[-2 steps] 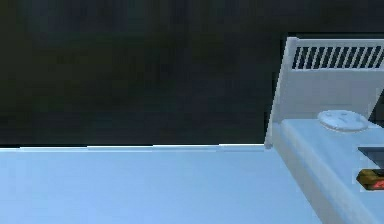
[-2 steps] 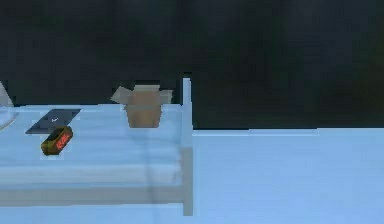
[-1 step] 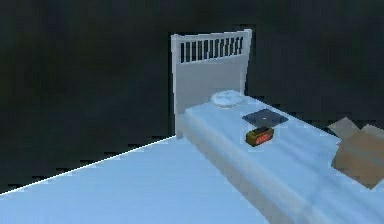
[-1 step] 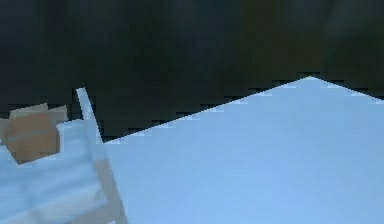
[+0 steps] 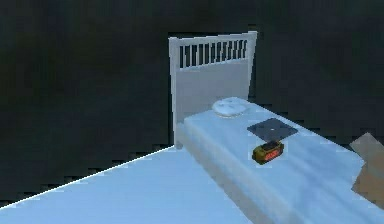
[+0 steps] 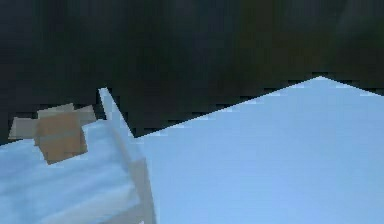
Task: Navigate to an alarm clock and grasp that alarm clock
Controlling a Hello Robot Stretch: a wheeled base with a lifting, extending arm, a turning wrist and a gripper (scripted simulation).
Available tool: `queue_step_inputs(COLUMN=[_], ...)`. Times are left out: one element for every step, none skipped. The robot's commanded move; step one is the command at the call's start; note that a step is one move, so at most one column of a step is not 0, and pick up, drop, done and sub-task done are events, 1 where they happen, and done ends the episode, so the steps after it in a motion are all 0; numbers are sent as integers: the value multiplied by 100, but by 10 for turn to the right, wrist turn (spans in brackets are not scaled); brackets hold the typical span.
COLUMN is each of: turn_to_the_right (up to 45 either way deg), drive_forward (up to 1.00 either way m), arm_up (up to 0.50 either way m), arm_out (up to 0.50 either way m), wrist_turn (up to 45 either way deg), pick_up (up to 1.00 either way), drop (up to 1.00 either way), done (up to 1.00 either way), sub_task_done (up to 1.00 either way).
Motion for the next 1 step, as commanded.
queue_step_inputs(turn_to_the_right=[300], drive_forward=[0], arm_up=[0], arm_out=[0], wrist_turn=[0], pick_up=[0], drop=[0], done=[0], sub_task_done=[0])
